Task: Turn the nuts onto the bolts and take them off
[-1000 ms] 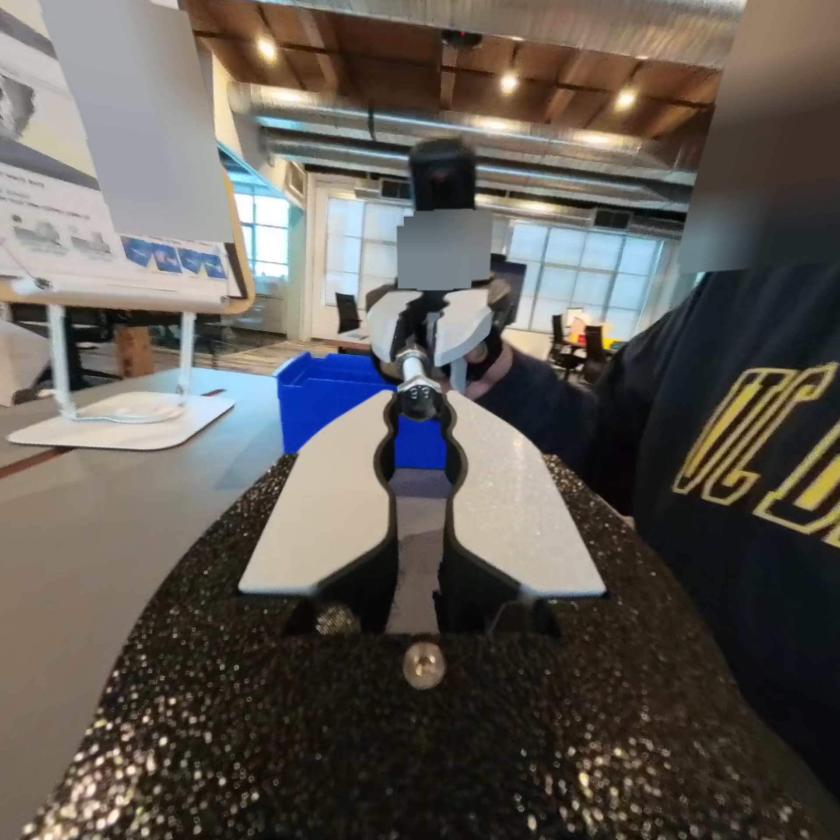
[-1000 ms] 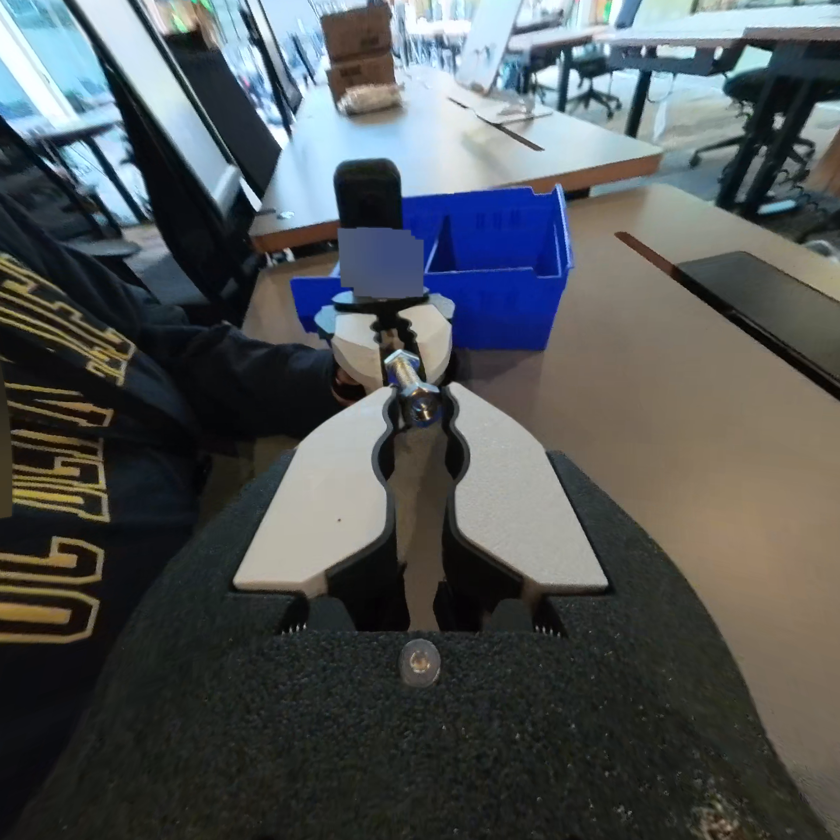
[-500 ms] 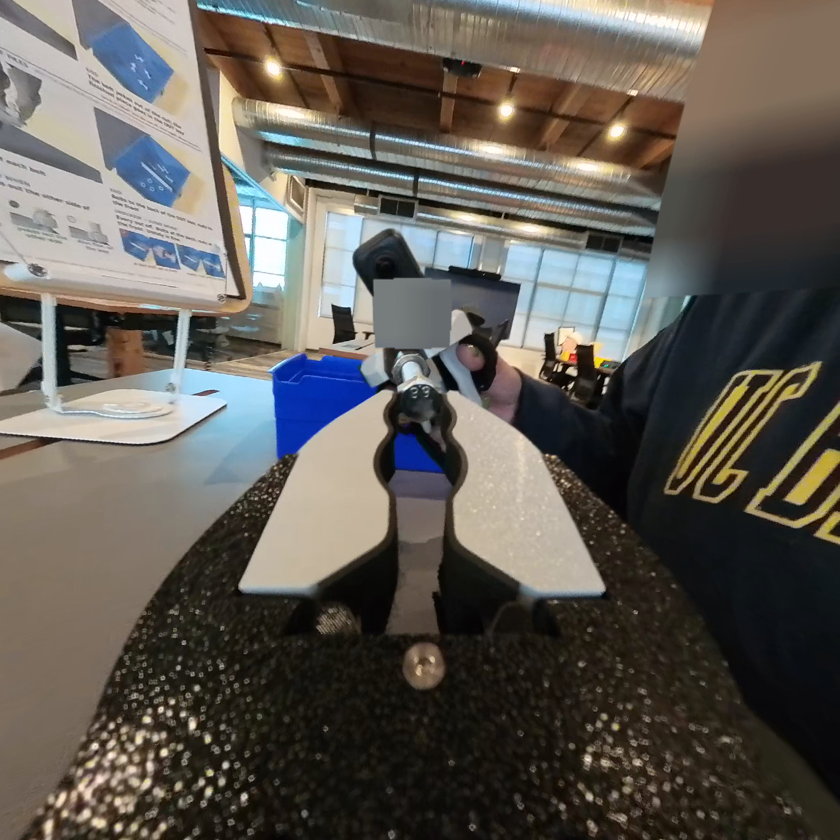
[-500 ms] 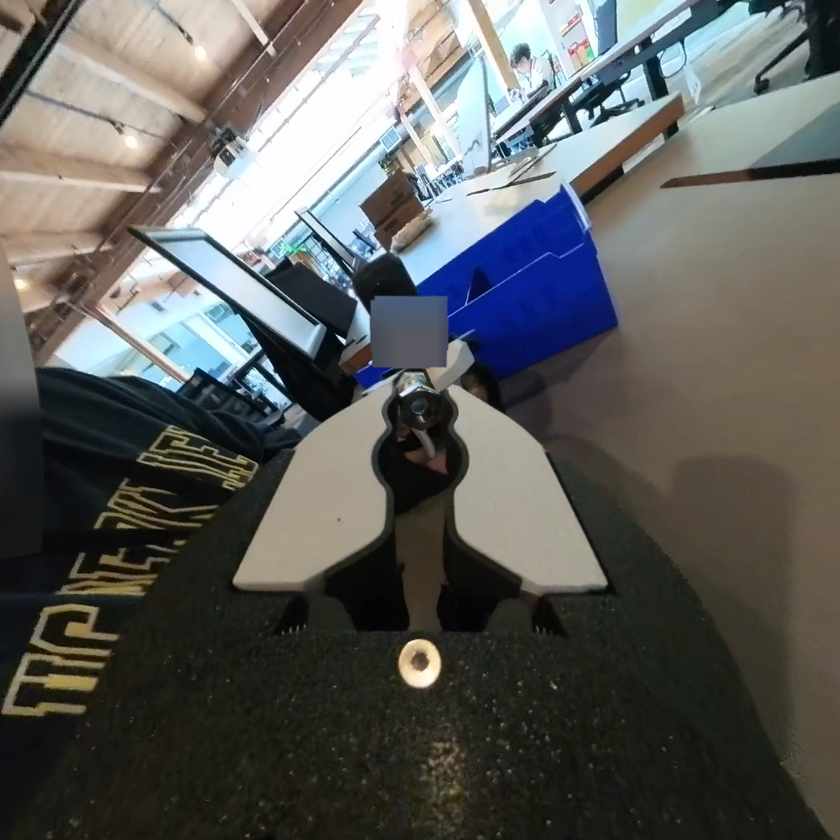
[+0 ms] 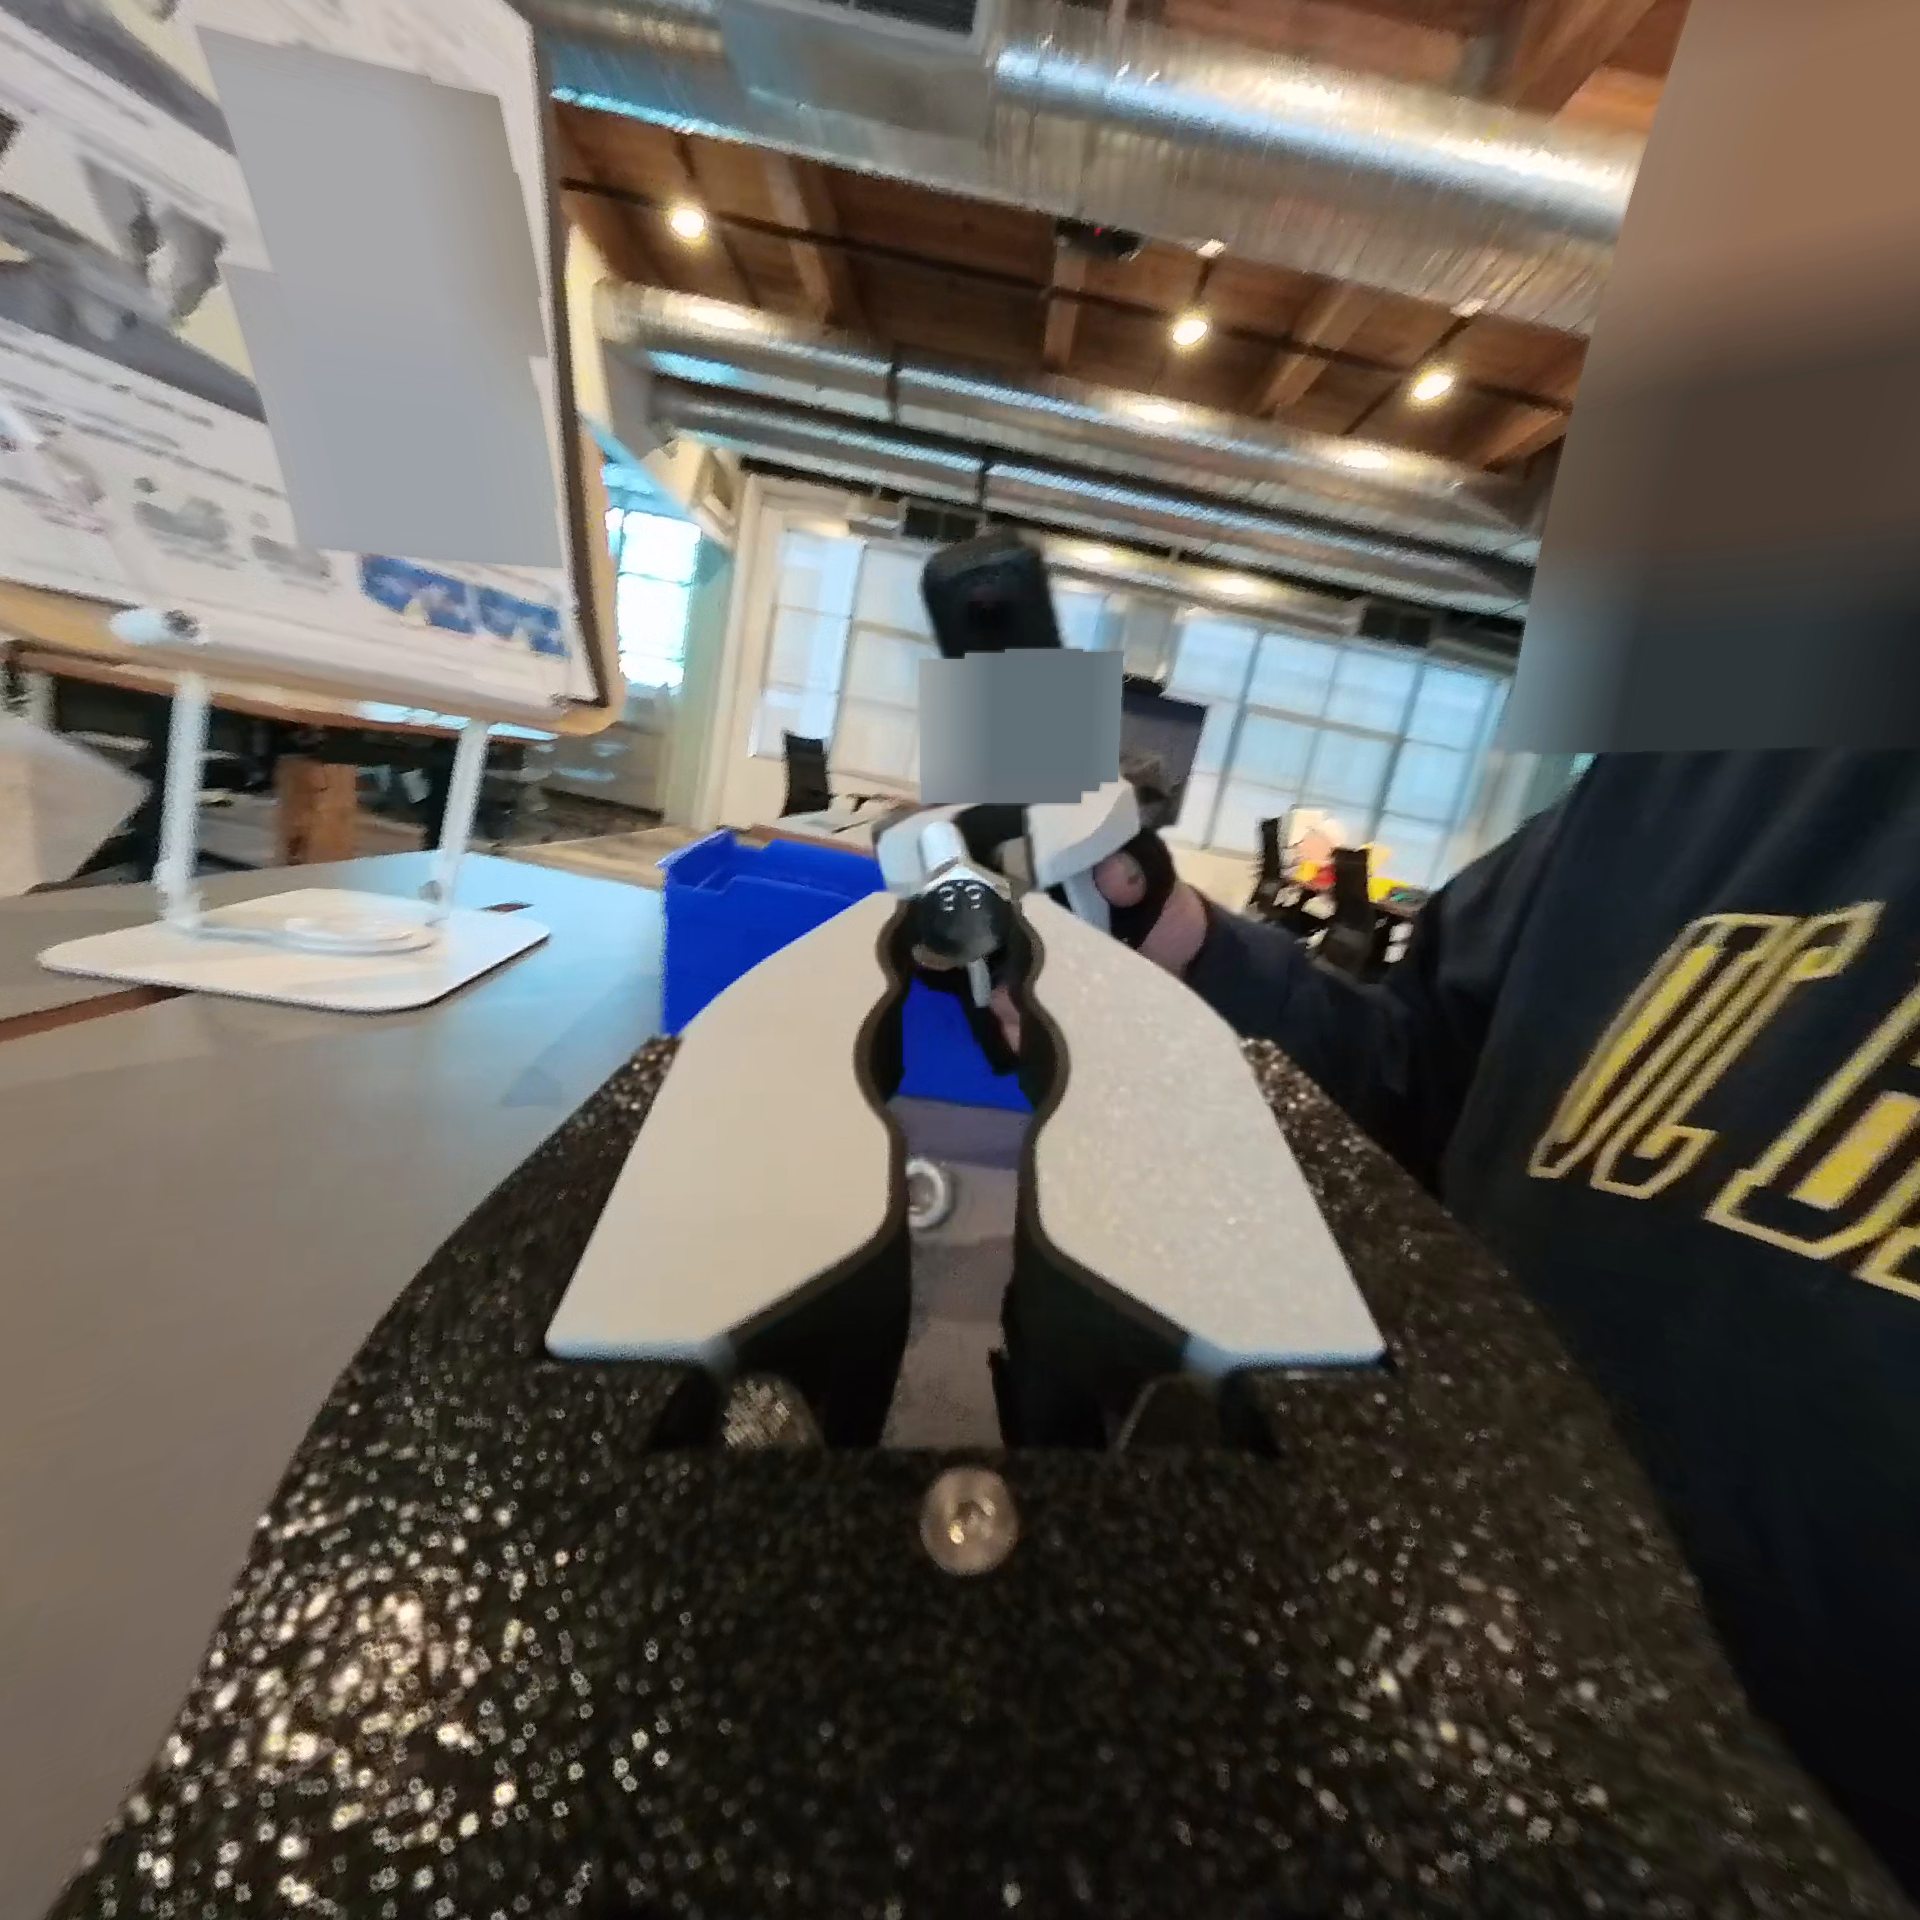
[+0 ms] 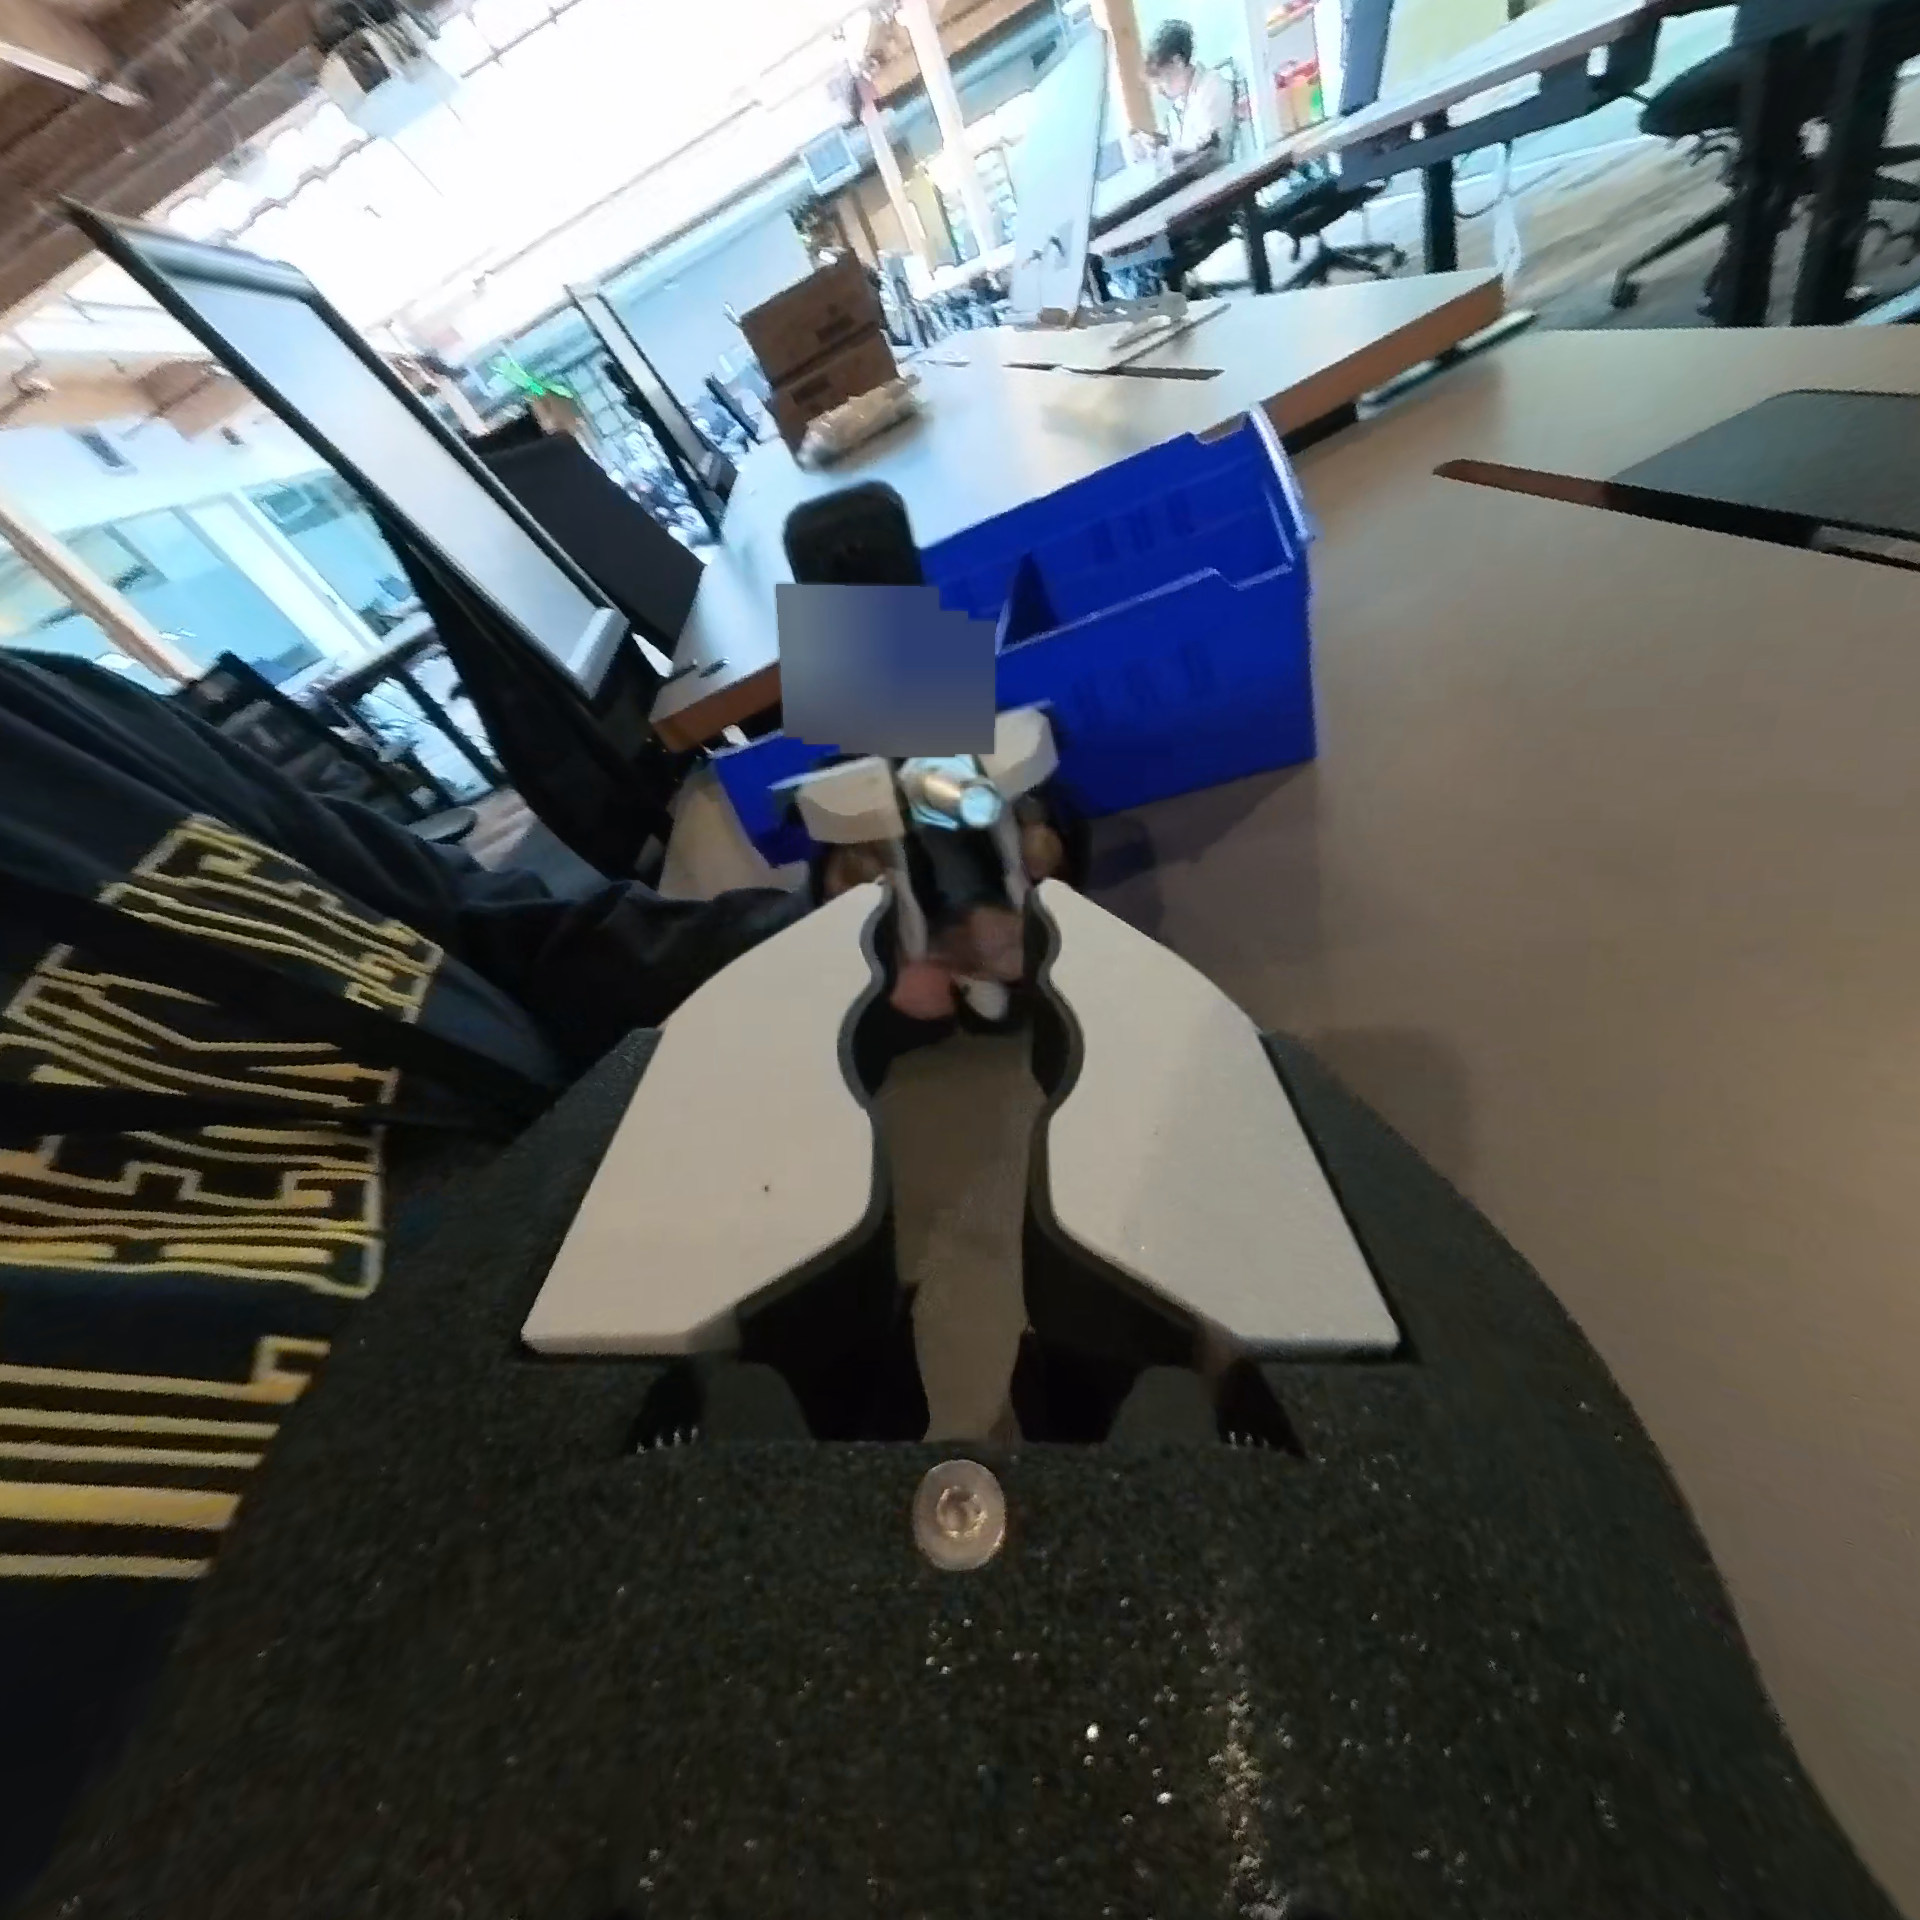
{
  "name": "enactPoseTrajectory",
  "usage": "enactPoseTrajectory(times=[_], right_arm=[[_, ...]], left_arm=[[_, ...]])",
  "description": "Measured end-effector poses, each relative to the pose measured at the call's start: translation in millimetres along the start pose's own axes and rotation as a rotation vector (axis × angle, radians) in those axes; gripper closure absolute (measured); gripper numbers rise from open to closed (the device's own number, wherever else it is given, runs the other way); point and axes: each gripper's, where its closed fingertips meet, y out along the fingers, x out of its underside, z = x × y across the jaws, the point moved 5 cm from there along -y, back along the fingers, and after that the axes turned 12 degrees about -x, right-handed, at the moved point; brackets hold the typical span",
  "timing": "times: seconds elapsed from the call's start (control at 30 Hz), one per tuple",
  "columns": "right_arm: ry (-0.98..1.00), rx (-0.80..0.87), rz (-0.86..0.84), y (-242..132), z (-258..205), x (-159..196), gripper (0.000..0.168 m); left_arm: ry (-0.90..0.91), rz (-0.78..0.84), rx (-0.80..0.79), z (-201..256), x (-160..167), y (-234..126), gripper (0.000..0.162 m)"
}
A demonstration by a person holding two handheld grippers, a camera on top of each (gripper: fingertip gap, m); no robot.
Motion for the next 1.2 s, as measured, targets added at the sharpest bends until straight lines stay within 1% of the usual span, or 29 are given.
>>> enactPoseTrajectory(times=[0.1, 0.17, 0.27, 0.3, 0.33, 0.43, 0.47, 0.53, 0.57, 0.6, 0.67, 0.73, 0.77, 0.9, 1.07, 1.13, 1.2], right_arm=[[-0.049, 0.071, -0.014, -2, 10, 7, 0.143], [-0.054, 0.045, 0.016, 2, 10, 7, 0.142], [0.003, -0.041, 0.045, 11, 7, 7, 0.142], [0.004, -0.042, 0.038, 13, 7, 8, 0.144], [-0.008, -0.046, 0.024, 15, 6, 9, 0.154], [-0.05, -0.041, 0.003, 14, 5, 9, 0.158], [-0.054, -0.015, -0.035, 12, 8, 10, 0.159], [-0.089, 0.064, -0.171, 6, 18, 15, 0.158], [-0.1, 0.111, -0.266, 3, 25, 20, 0.158], [-0.114, 0.162, -0.361, 1, 31, 24, 0.158], [-0.146, 0.226, -0.562, 1, 40, 35, 0.158], [-0.182, 0.262, -0.728, 5, 47, 45, 0.158], [-0.189, 0.262, -0.778, 8, 50, 49, 0.158], [-0.17, 0.216, -0.855, 25, 56, 59, 0.158], [-0.148, 0.223, -0.922, 33, 64, 72, 0.157], [-0.12, 0.203, -0.903, 34, 61, 73, 0.141], [-0.115, 0.185, -0.836, 30, 56, 62, 0.136]], left_arm=[[0.059, -0.025, -0.026, 1, 3, 1, 0.146], [0.065, -0.041, -0.012, 3, 6, 3, 0.146], [0.092, -0.069, -0.003, 6, 11, 6, 0.146], [0.1, -0.079, 0.001, 7, 12, 6, 0.146], [0.104, -0.089, 0.005, 8, 14, 7, 0.146], [0.056, -0.142, 0.01, 5, 18, 8, 0.145], [0.04, -0.179, 0.001, 2, 21, 7, 0.14], [0.028, -0.26, -0.062, -7, 26, 6, 0.113], [0.038, -0.31, -0.084, -10, 29, 5, 0.106], [0.063, -0.367, -0.104, -12, 33, 5, 0.103], [0.129, -0.451, -0.153, -16, 39, 4, 0.101], [0.171, -0.493, -0.176, -17, 44, 4, 0.101], [0.184, -0.508, -0.188, -18, 46, 3, 0.101], [0.205, -0.512, -0.23, -22, 46, 0, 0.102], [0.183, -0.47, -0.275, -27, 40, -5, 0.105], [0.178, -0.447, -0.291, -28, 37, -6, 0.104], [0.174, -0.424, -0.31, -30, 34, -8, 0.103]])
